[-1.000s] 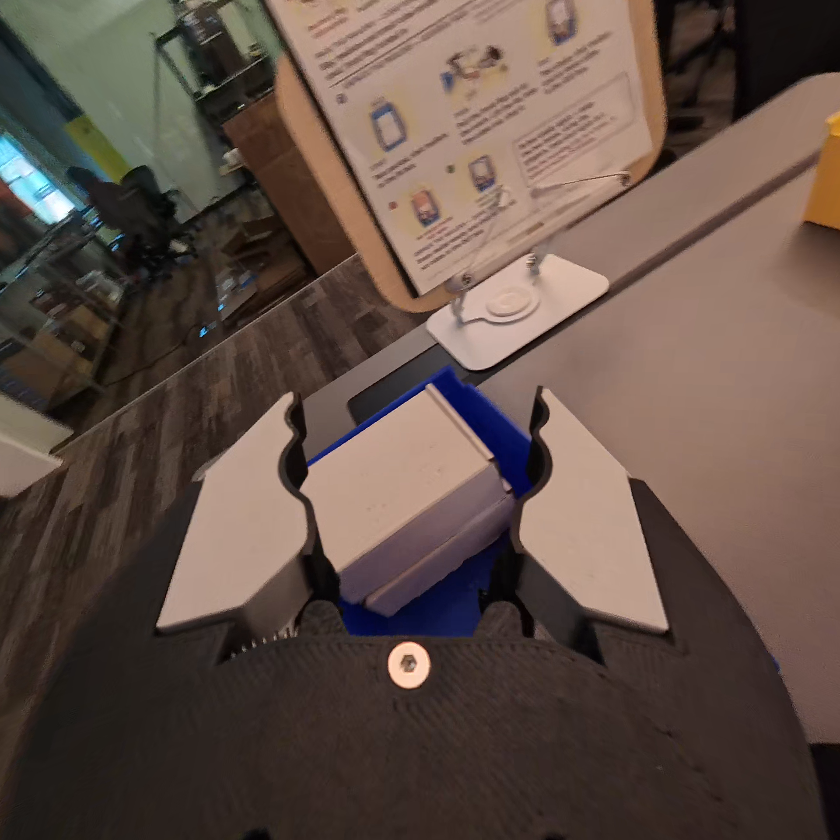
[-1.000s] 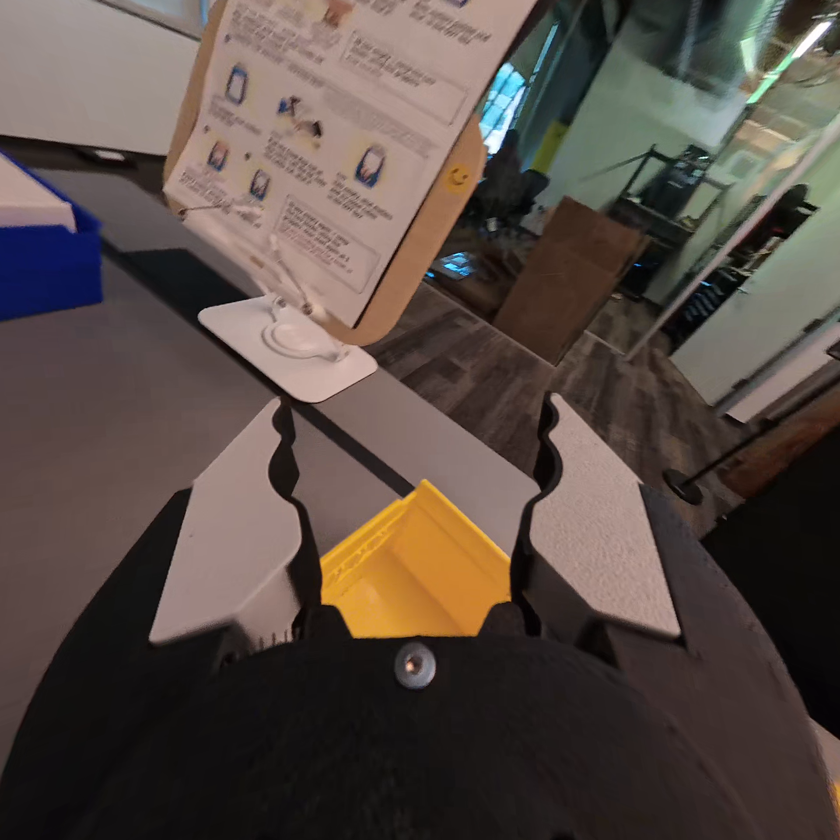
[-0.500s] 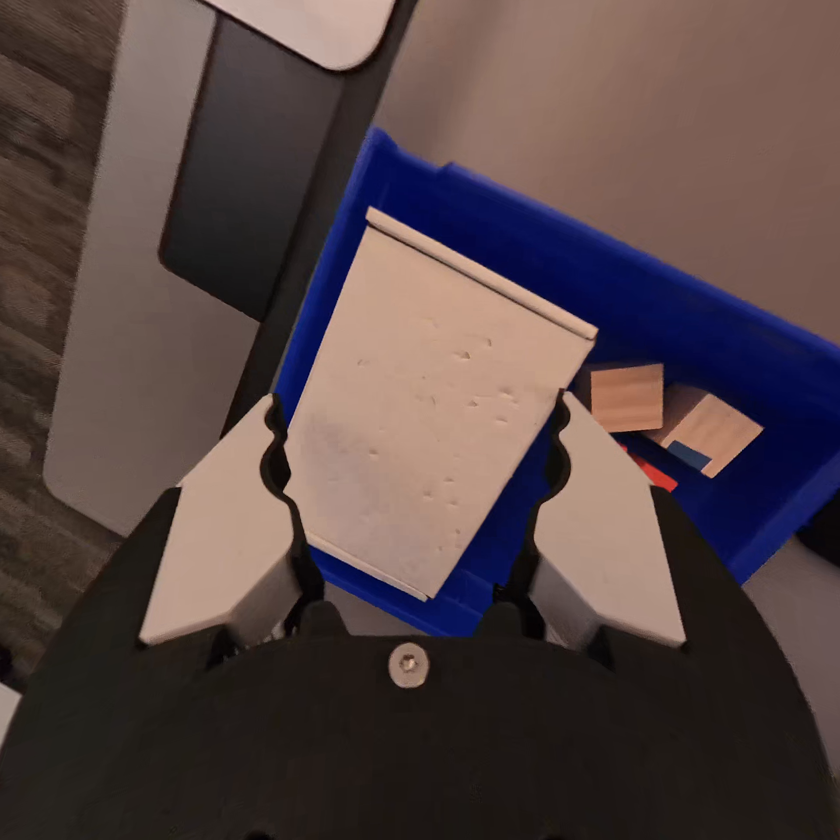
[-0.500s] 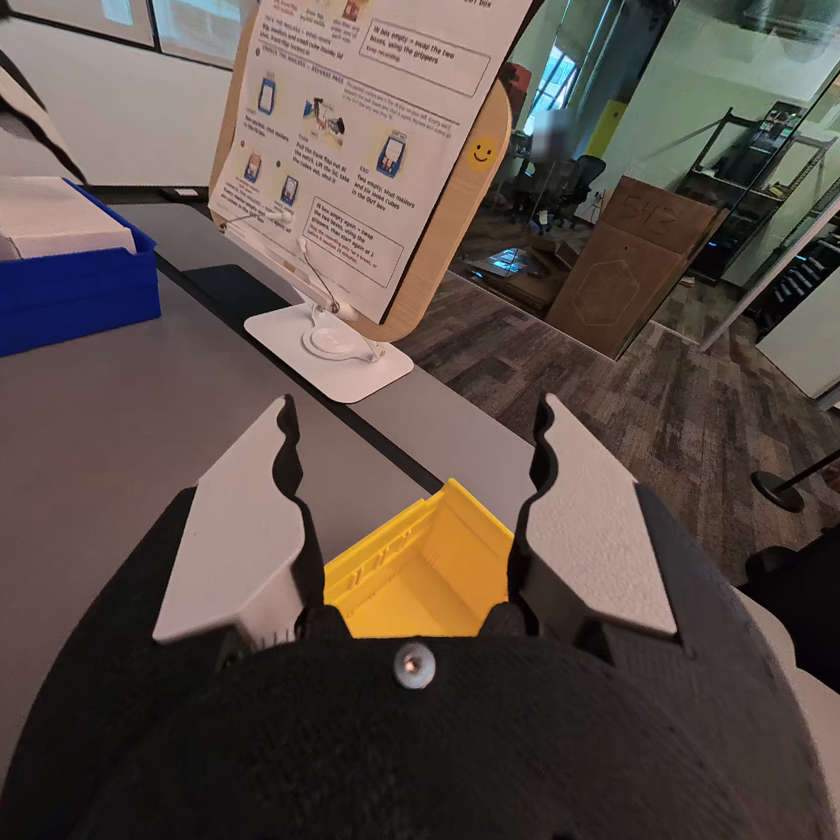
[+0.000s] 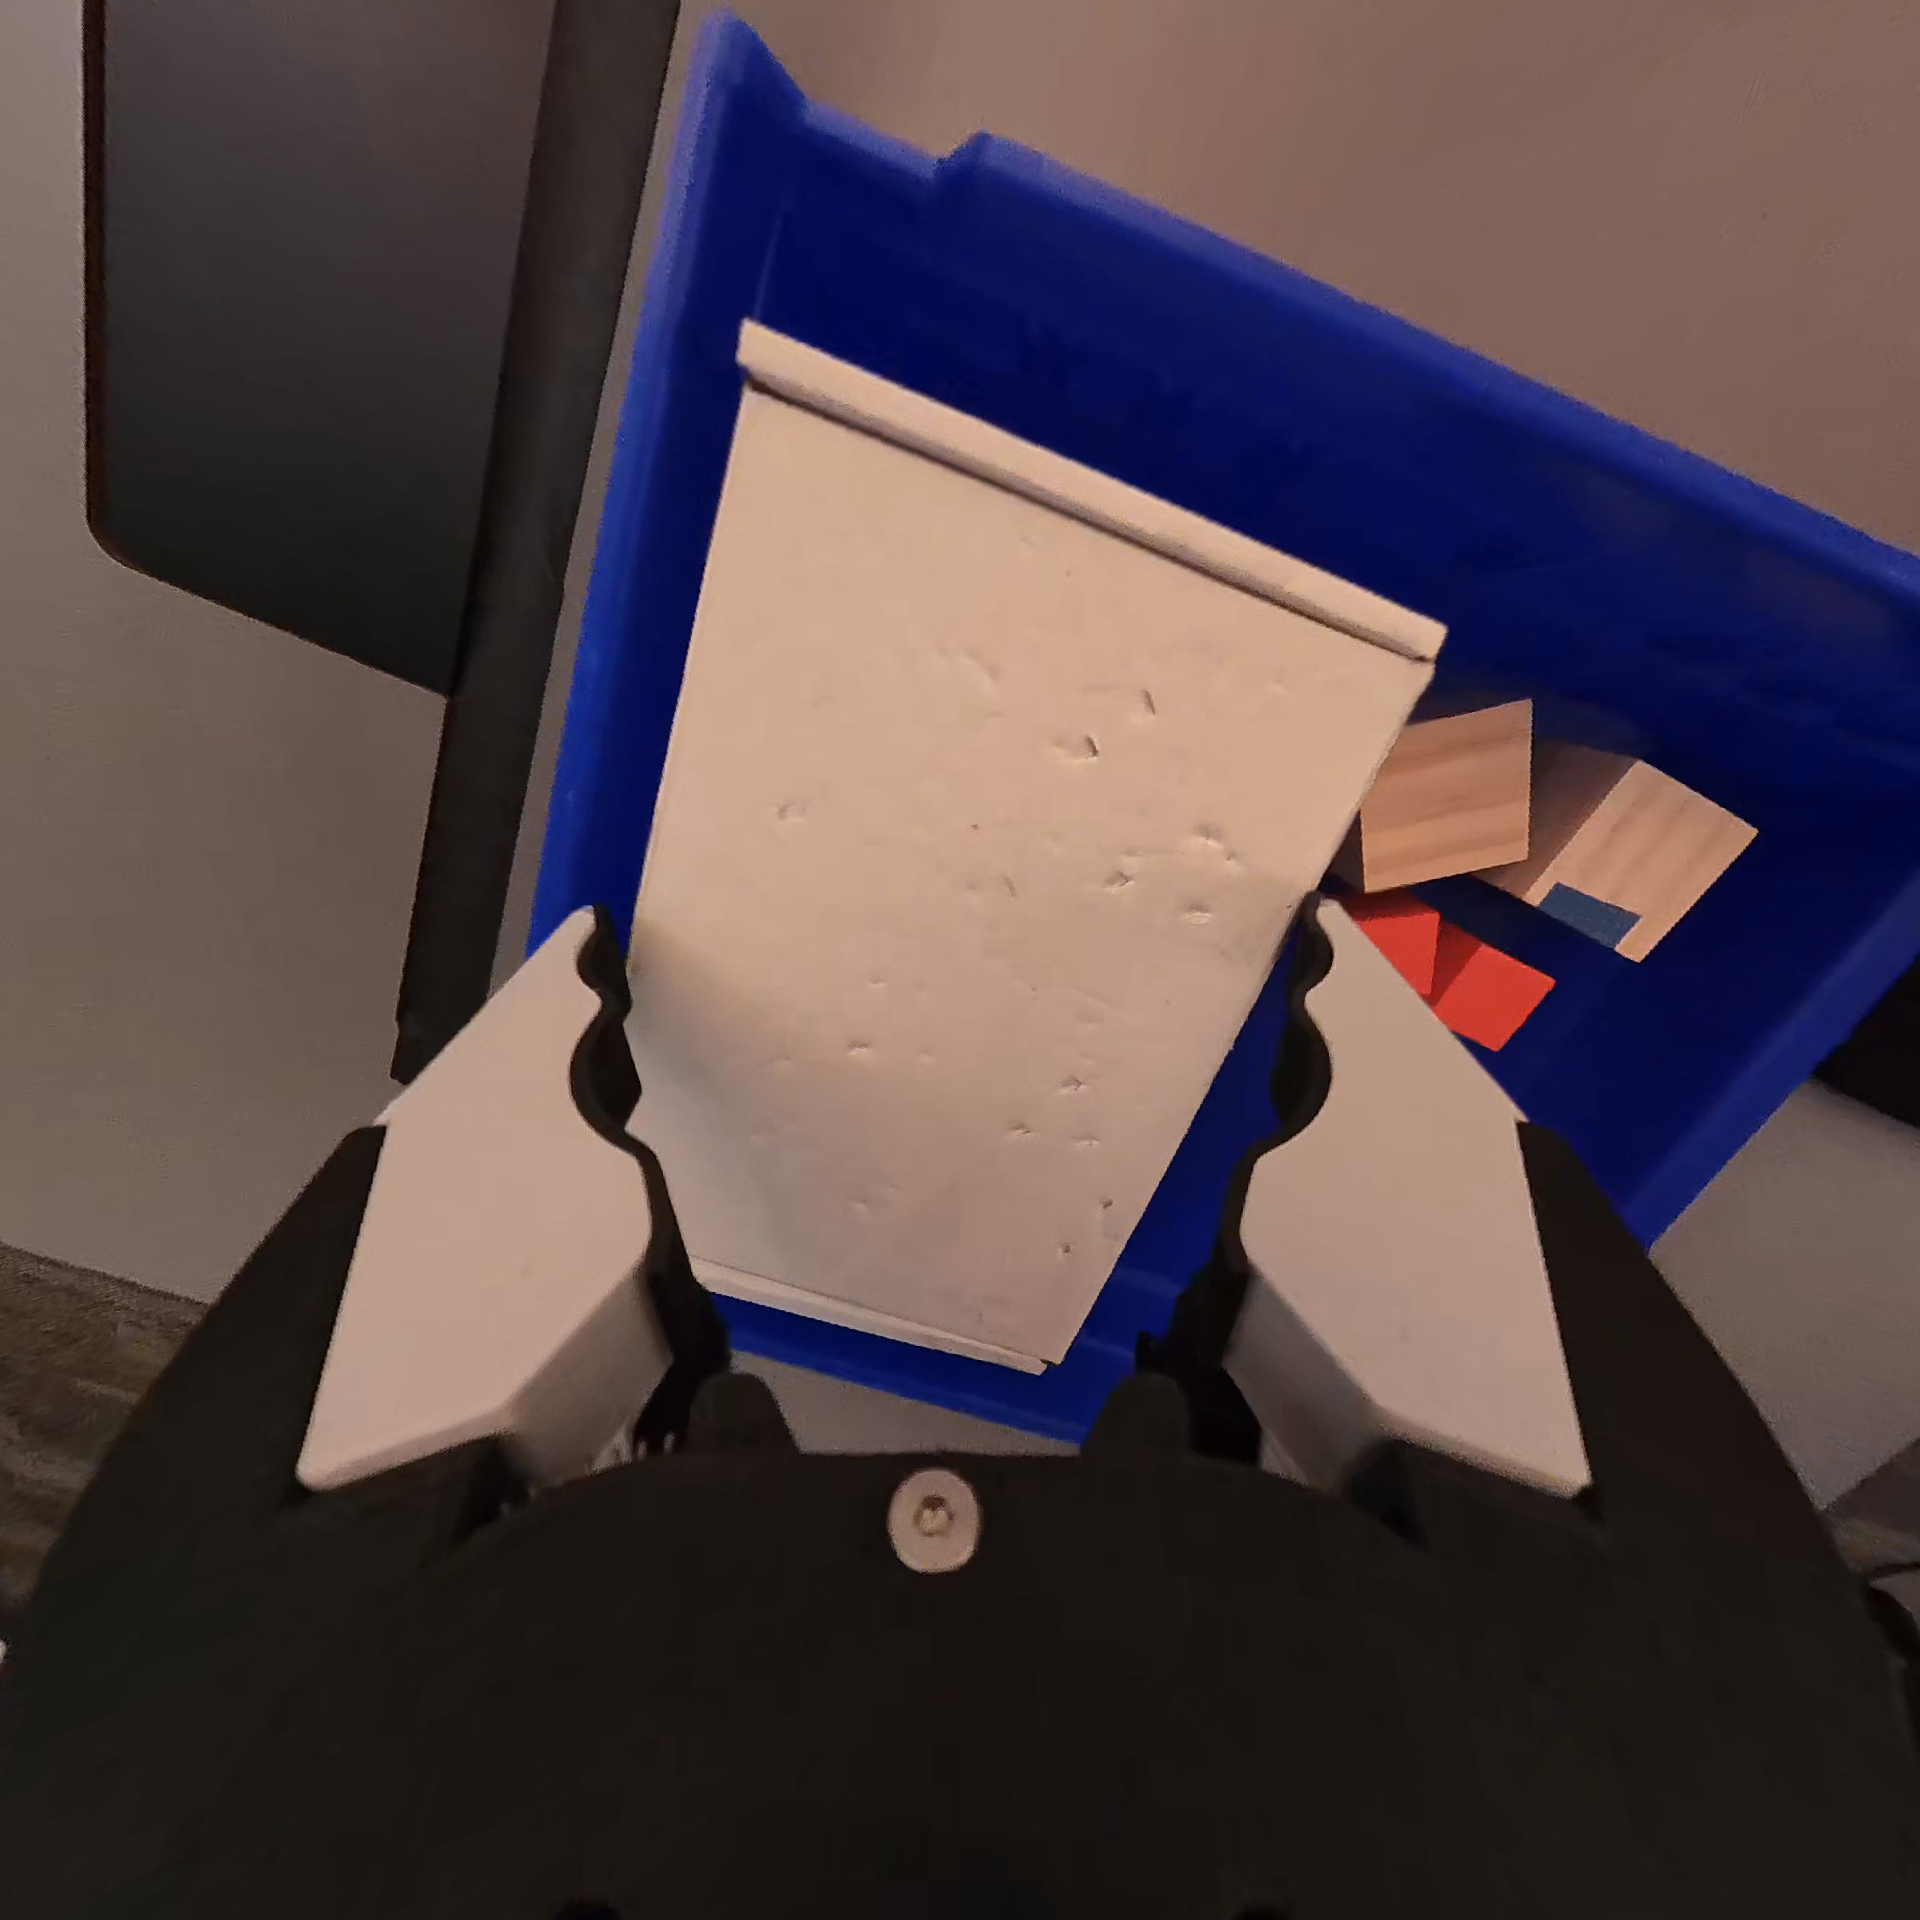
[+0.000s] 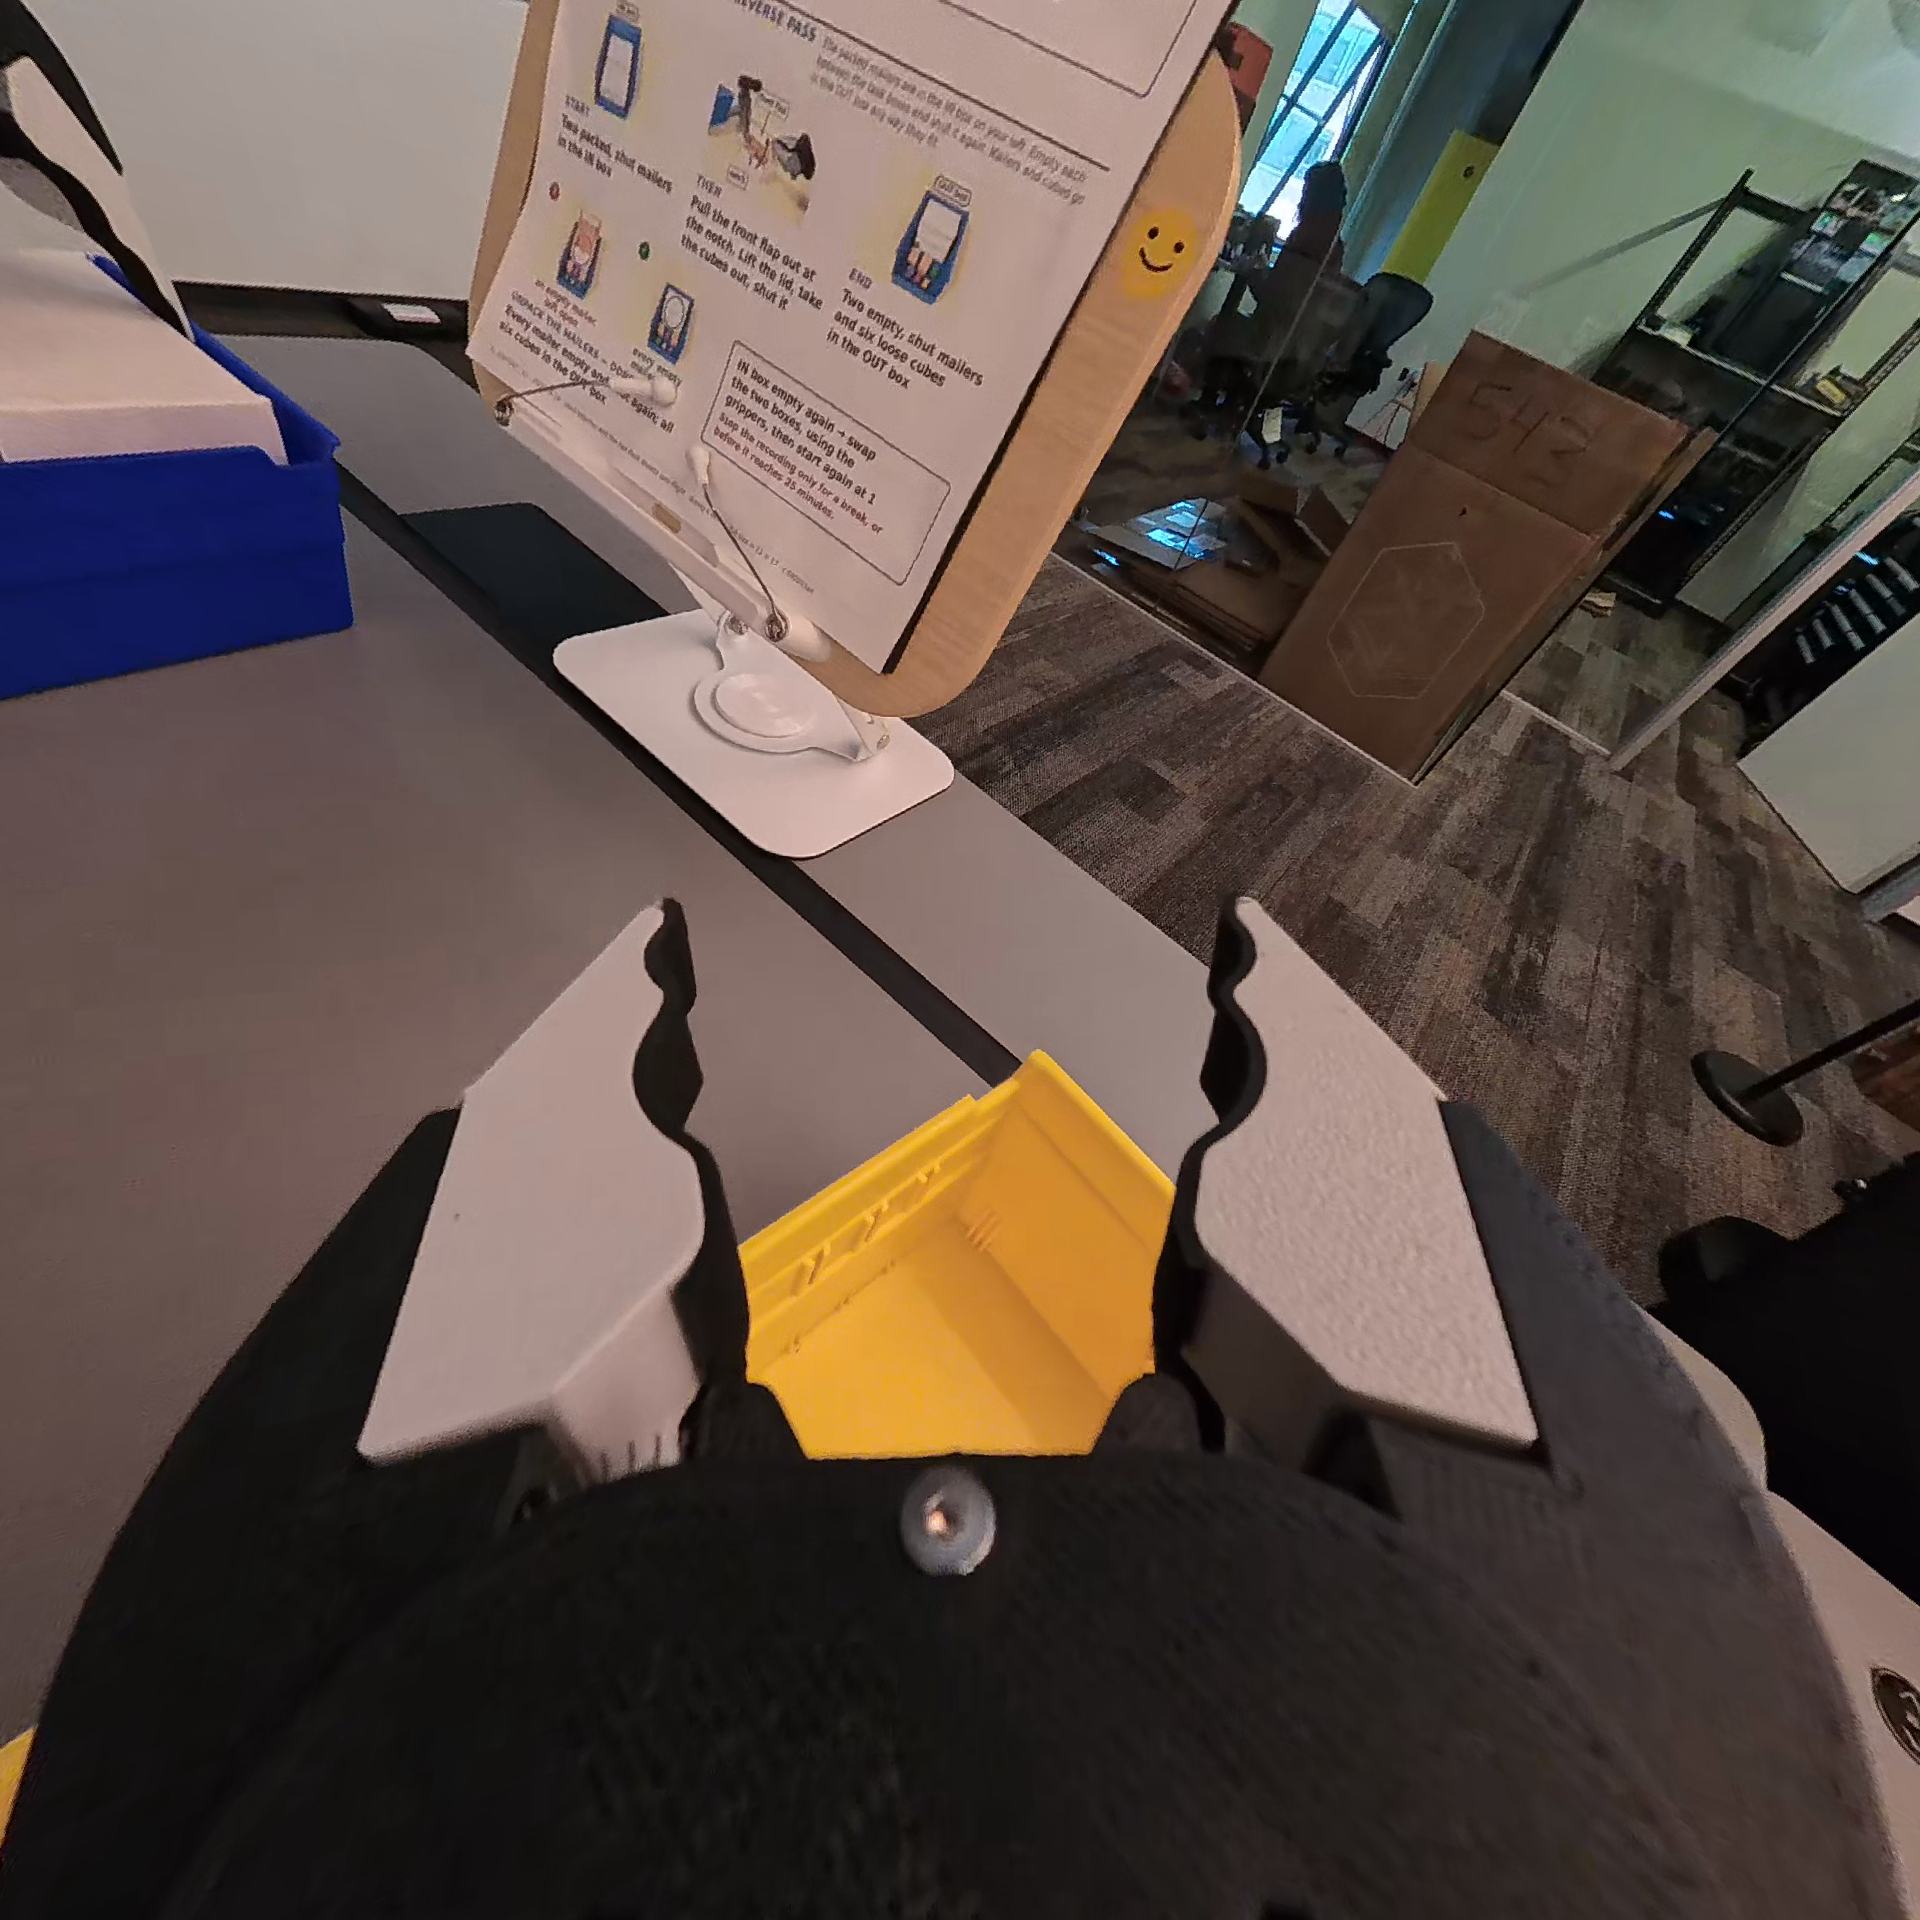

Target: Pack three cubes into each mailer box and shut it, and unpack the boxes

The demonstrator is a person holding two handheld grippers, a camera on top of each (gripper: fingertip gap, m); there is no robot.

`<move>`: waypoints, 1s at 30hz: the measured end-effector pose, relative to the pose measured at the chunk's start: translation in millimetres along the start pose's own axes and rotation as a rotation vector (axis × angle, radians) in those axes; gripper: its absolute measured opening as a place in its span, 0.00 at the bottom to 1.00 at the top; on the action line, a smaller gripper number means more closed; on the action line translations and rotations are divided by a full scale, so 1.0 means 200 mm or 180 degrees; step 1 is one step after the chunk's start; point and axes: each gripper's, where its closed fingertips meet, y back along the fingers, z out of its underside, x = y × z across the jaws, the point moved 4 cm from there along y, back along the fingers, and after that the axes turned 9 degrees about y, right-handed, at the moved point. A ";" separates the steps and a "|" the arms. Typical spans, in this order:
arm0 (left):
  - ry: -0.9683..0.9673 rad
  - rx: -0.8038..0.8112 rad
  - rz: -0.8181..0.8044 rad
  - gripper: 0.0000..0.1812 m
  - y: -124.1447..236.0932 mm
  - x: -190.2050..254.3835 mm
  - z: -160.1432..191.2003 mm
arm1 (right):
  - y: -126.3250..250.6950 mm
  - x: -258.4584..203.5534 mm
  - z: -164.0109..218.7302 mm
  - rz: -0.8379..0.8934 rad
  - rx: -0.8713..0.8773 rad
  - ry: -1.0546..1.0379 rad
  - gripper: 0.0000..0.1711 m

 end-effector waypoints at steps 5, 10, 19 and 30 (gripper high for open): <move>0.0030 -0.0022 -0.0196 0.68 0.09 0.03 0.02 | 0.03 0.00 -0.03 0.0006 0.0071 0.0043 0.56; -0.0018 0.0242 -0.0488 0.66 0.39 0.17 -0.10 | 0.09 0.03 -0.07 0.0052 0.0196 -0.0011 0.55; -0.0866 0.0349 -0.0711 0.66 0.56 0.92 -0.63 | 0.14 -0.04 -0.10 -0.0359 0.0182 -0.0232 0.55; -0.0779 0.0214 0.0256 0.00 0.22 1.10 -0.86 | -0.07 -0.94 -0.37 -0.1383 0.1010 0.2164 0.68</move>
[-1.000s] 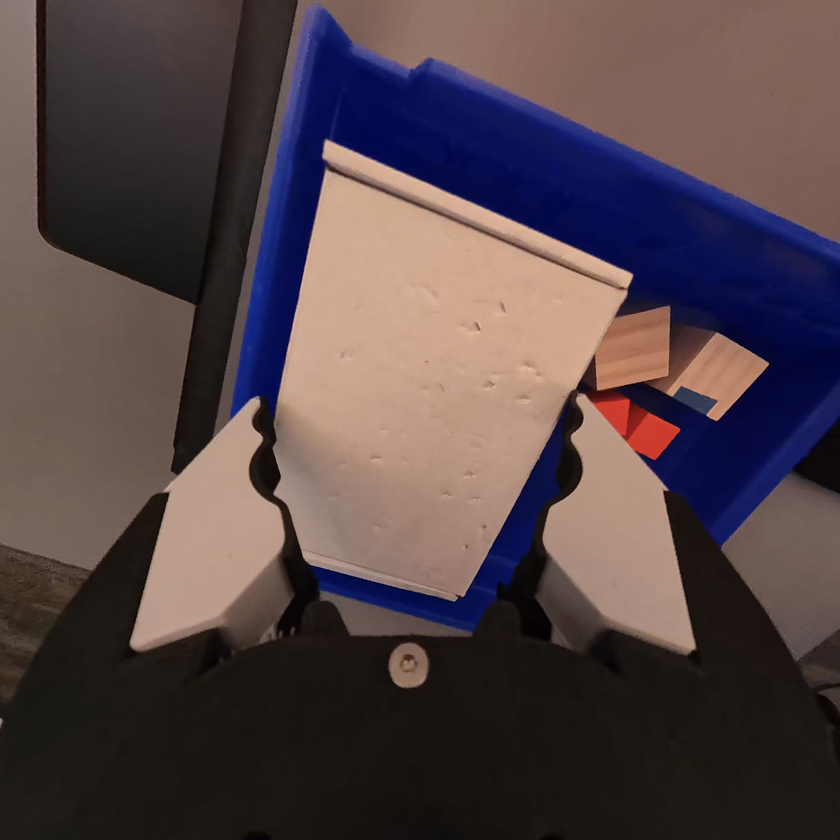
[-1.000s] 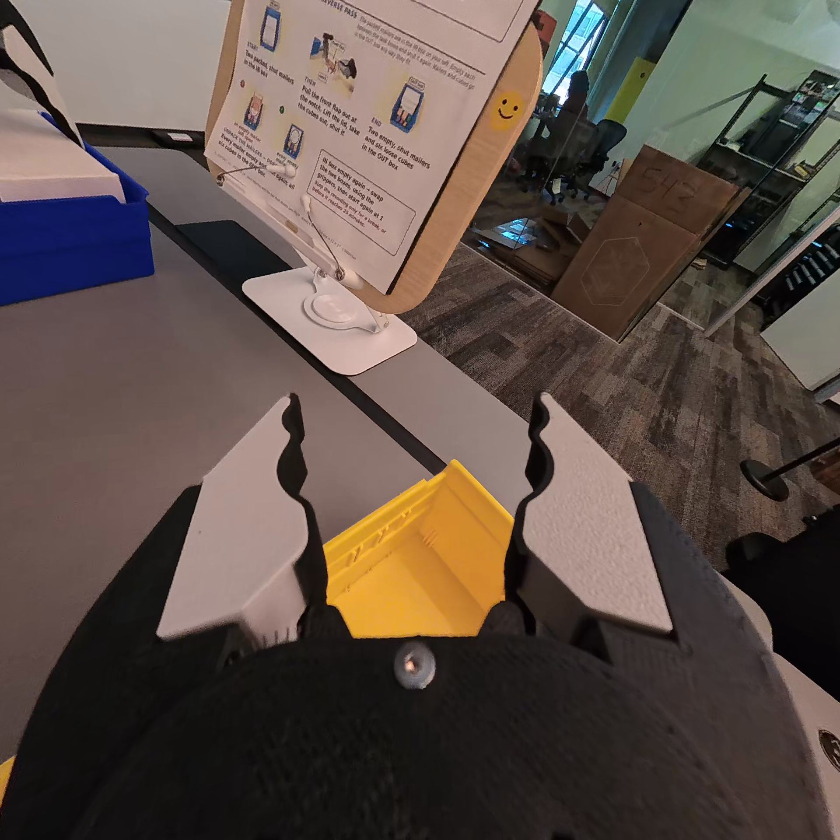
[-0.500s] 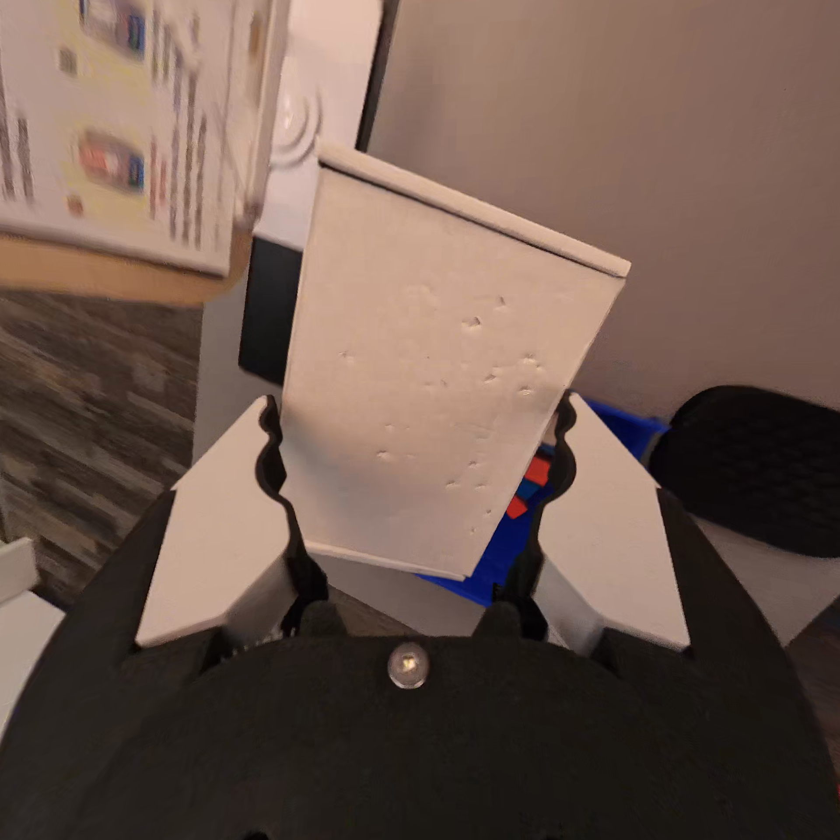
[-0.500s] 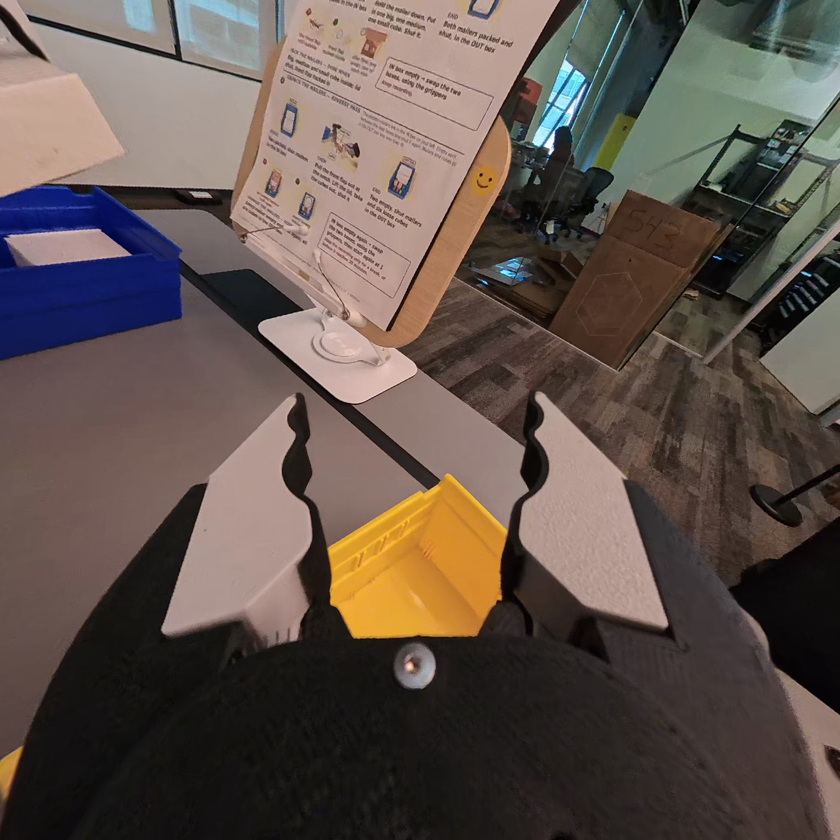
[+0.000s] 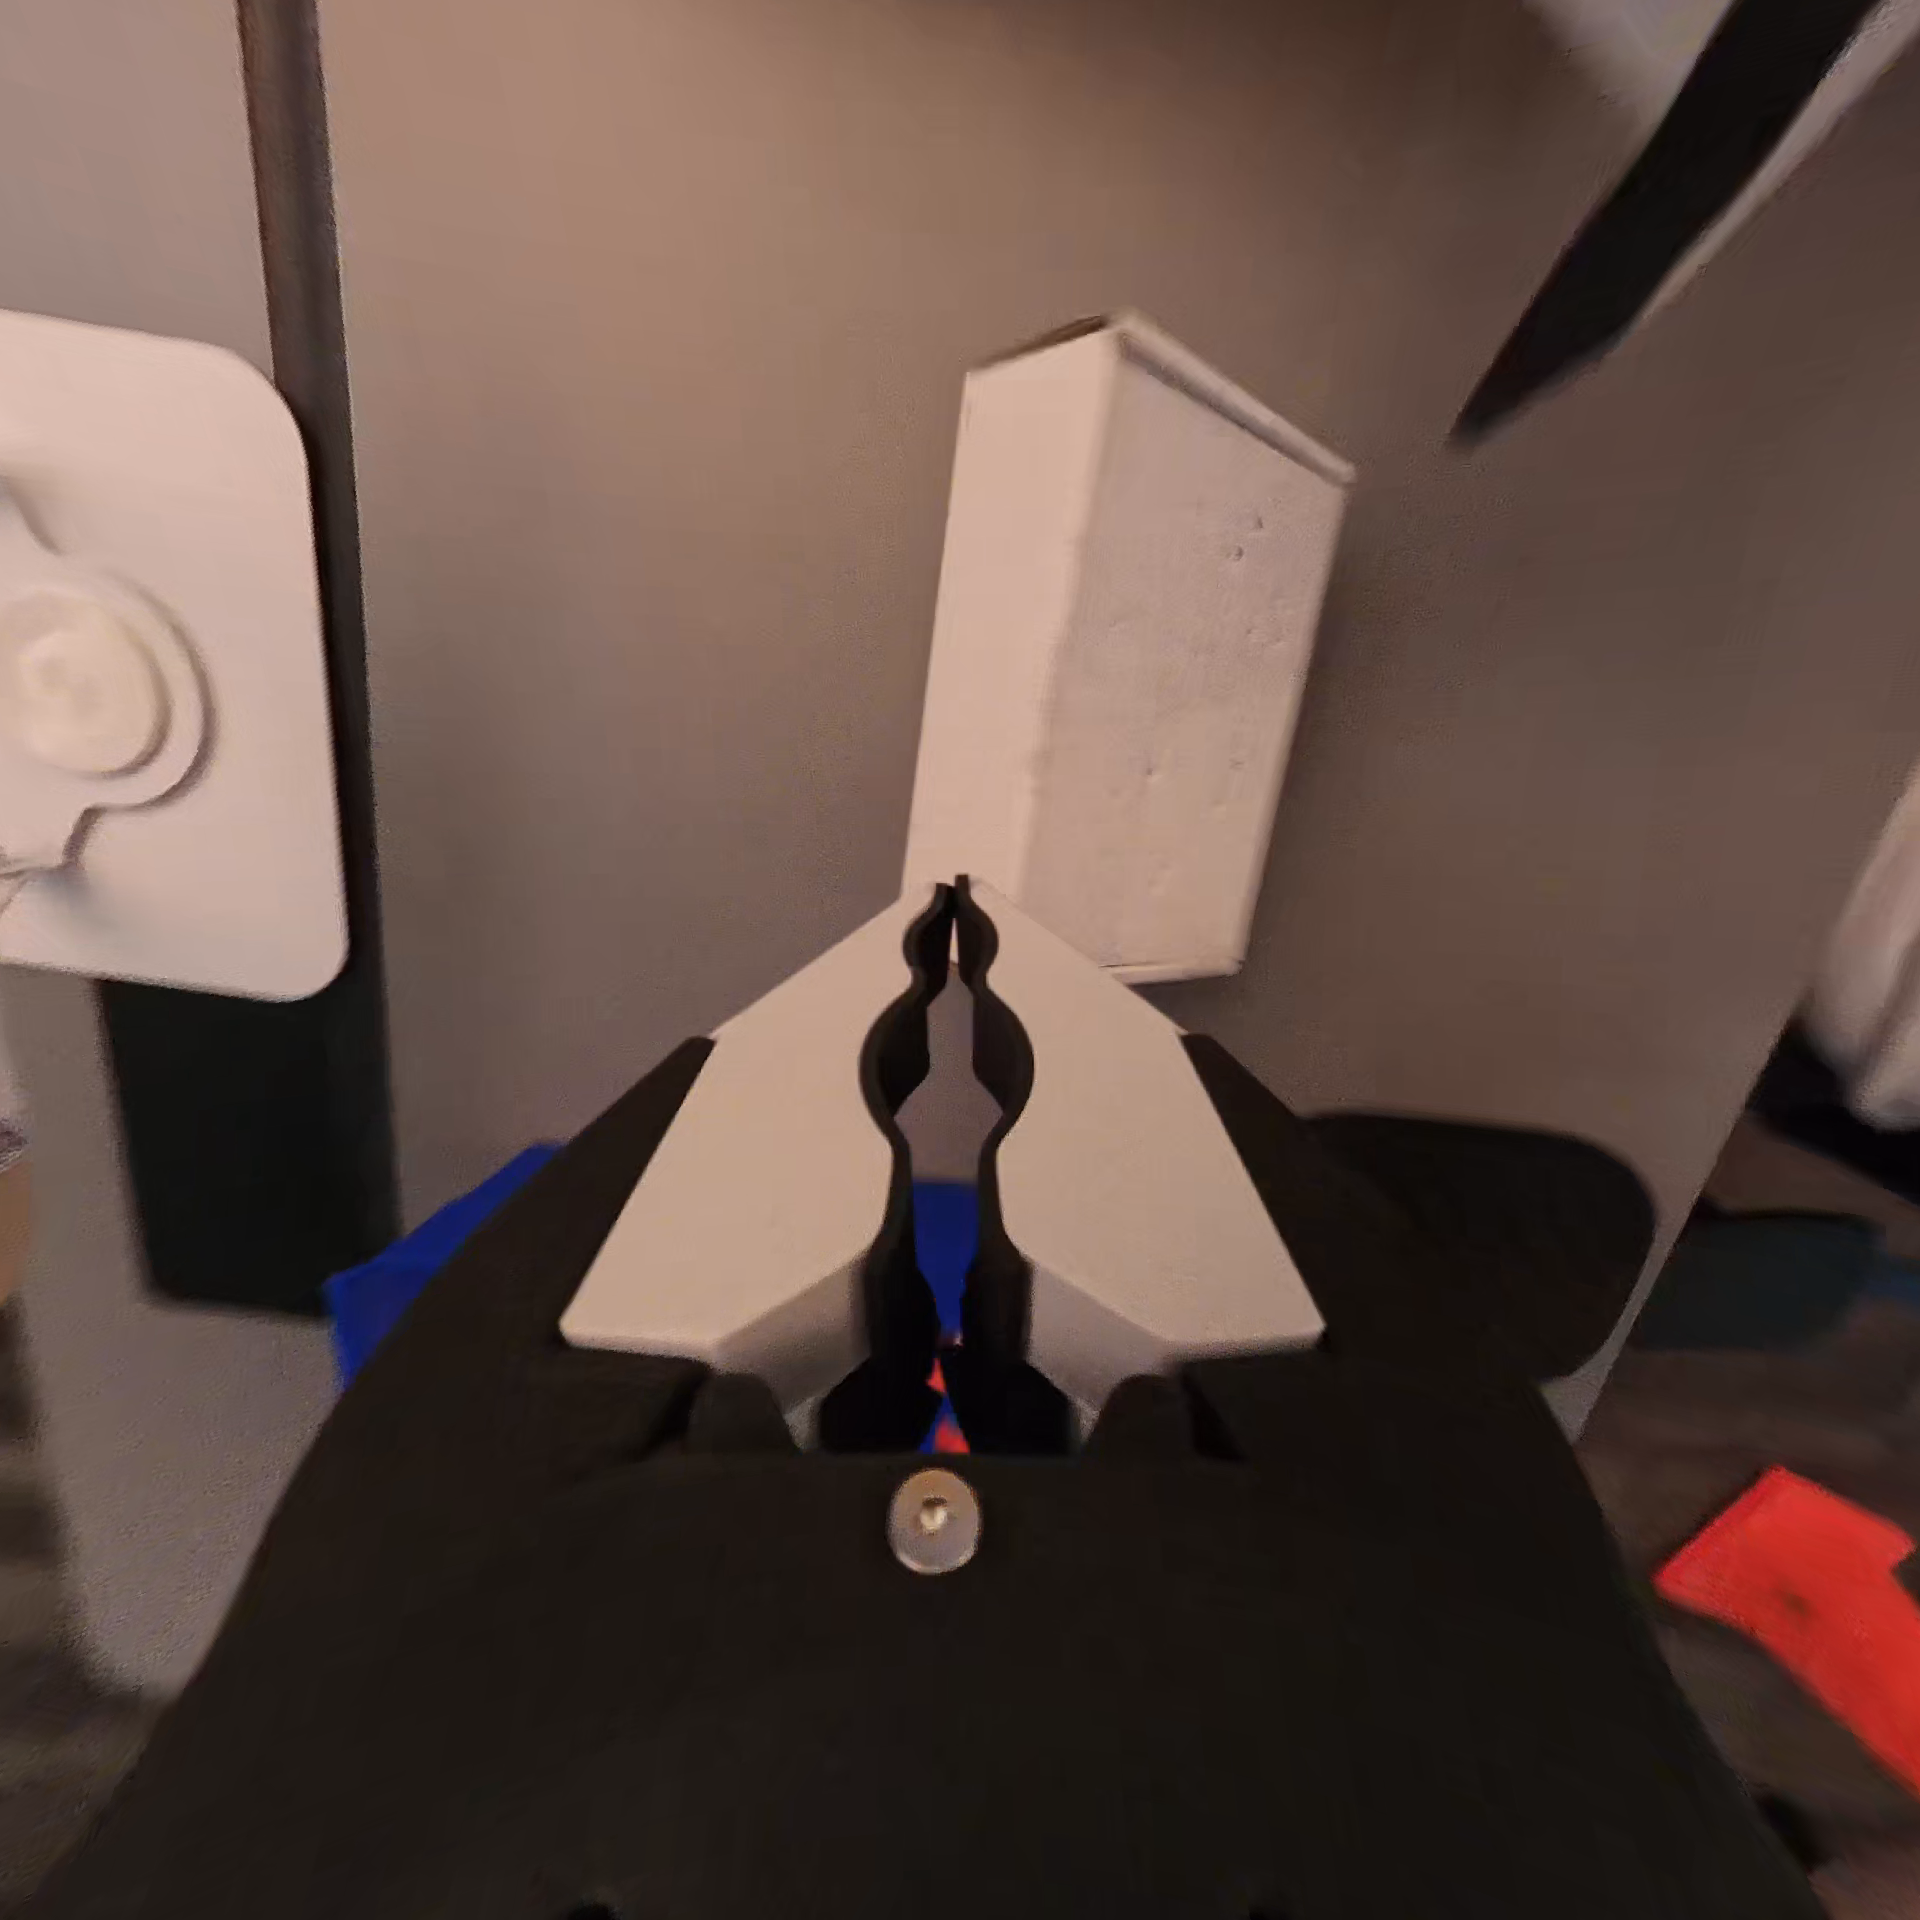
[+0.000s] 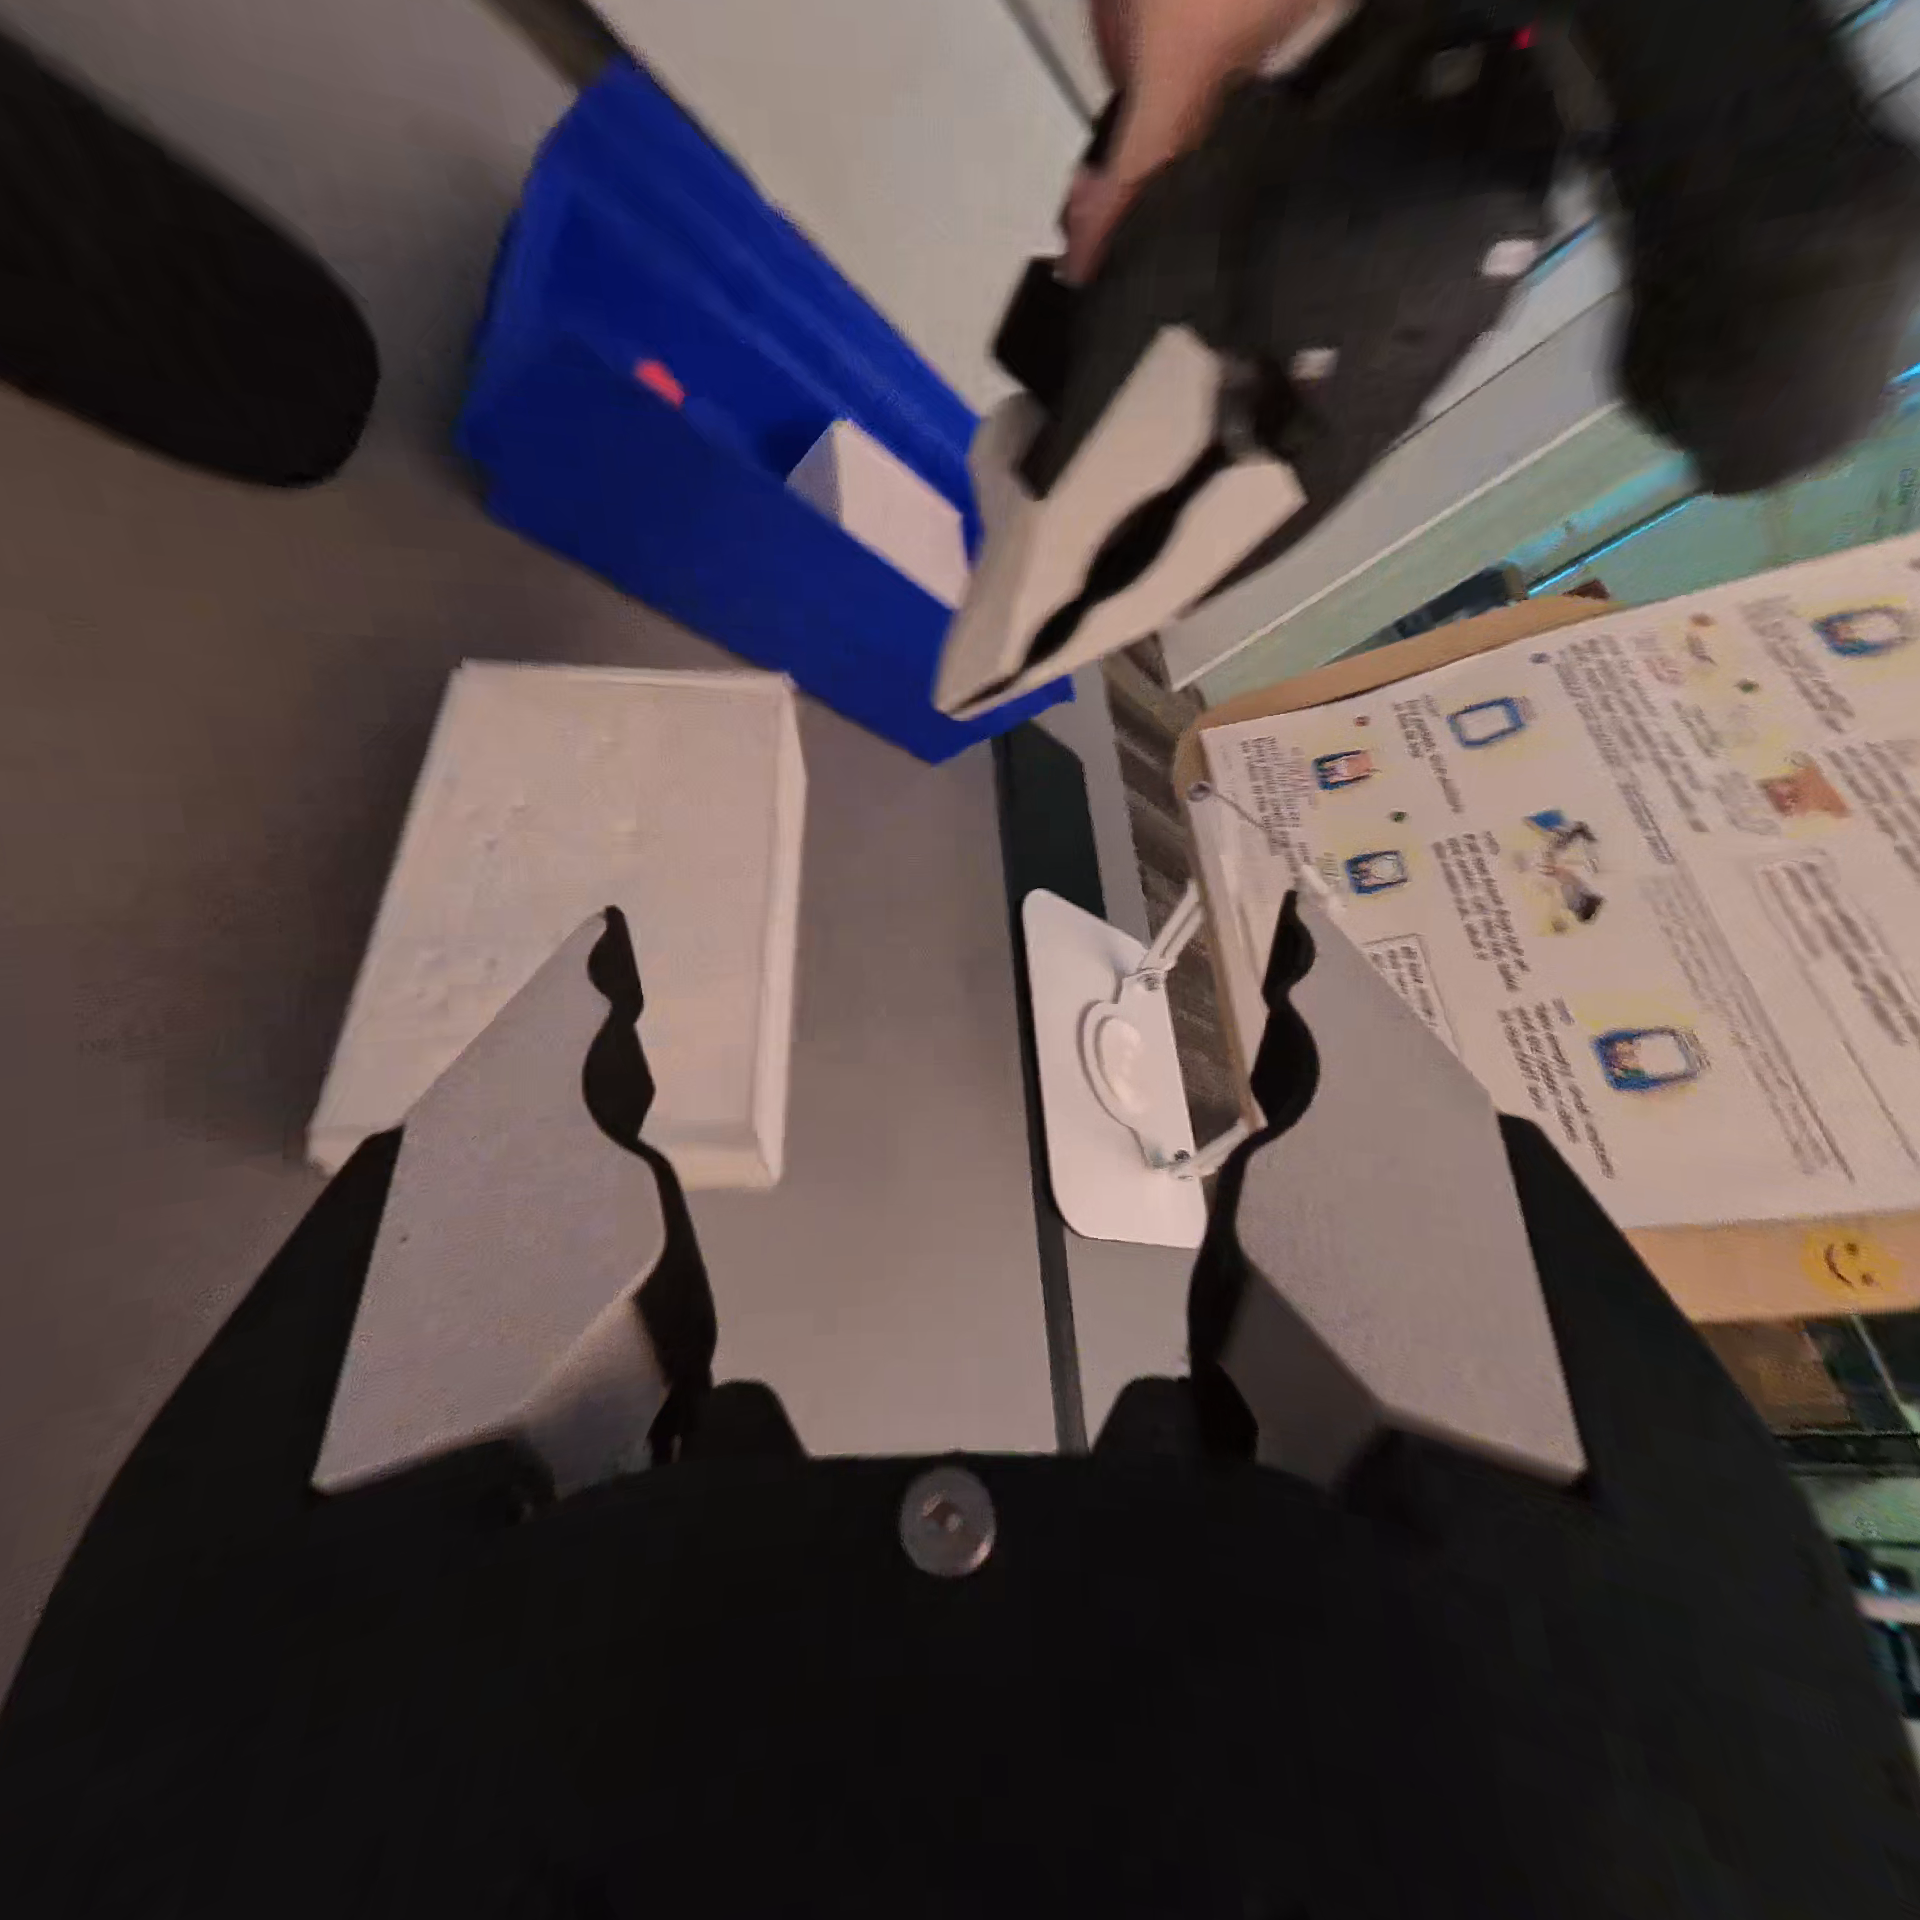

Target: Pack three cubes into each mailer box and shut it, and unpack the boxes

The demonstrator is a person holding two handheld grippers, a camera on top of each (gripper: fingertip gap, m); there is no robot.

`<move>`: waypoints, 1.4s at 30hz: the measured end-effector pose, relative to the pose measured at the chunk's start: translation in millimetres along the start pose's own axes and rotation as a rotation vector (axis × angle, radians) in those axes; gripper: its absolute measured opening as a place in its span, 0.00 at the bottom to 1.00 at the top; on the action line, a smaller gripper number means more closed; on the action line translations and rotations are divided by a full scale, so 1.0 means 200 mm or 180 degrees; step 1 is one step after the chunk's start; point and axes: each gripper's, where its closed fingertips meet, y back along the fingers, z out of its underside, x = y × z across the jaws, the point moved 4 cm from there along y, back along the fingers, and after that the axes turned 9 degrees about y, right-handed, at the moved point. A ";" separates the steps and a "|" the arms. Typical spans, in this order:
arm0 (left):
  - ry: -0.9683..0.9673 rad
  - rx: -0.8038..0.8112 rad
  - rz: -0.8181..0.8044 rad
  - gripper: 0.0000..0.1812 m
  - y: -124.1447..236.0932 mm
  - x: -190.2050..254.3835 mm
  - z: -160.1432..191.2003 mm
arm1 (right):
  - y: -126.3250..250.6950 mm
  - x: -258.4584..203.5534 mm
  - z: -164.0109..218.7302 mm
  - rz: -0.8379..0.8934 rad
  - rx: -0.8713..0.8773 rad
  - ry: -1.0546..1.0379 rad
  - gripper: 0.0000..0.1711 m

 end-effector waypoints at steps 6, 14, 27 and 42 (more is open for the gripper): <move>0.0225 0.0179 0.0015 0.23 -0.16 -0.05 -0.01 | -0.07 -0.11 0.06 -0.0482 -0.0083 -0.0272 0.62; 0.0597 0.1663 0.0372 0.66 -0.18 0.45 -0.05 | 0.14 -0.11 0.20 -0.0825 -0.0351 -0.1012 0.63; 0.0827 0.1032 -0.0439 0.77 -0.74 0.53 0.14 | 0.07 -0.28 0.21 -0.1070 -0.0857 -0.0946 0.65; 0.1380 0.0978 0.1209 0.73 -0.65 0.50 0.15 | -0.04 -0.65 -0.04 -0.0800 -0.0785 0.0496 0.58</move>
